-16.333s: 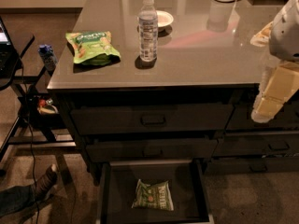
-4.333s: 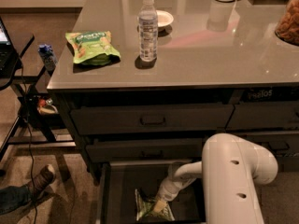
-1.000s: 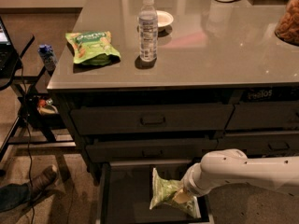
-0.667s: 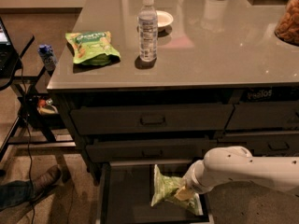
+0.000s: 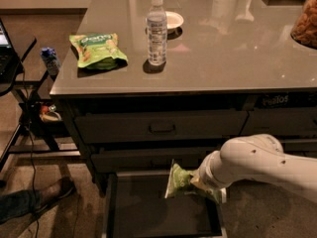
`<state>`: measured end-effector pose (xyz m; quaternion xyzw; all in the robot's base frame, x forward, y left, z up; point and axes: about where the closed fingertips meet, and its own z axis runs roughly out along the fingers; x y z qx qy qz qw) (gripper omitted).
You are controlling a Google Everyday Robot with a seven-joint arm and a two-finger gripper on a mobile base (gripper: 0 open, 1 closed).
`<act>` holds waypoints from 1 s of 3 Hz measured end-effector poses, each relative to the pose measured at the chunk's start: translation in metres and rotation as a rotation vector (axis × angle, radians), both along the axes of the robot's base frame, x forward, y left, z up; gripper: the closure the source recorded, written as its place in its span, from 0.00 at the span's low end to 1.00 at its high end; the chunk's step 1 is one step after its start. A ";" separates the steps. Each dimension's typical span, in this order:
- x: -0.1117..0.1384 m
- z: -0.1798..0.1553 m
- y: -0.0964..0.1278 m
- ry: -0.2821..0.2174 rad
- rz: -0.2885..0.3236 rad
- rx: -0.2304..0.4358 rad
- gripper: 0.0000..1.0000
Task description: Pick green jalapeno chip bag from bottom drawer and place on counter
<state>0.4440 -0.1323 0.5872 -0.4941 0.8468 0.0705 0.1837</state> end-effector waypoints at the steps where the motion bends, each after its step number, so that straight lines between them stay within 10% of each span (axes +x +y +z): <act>1: 0.005 0.067 0.002 -0.093 -0.022 -0.037 1.00; 3: 0.007 0.089 -0.005 -0.139 -0.045 -0.040 1.00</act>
Offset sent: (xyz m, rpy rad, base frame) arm 0.0041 0.0018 0.0503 -0.0259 -0.0658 -0.0197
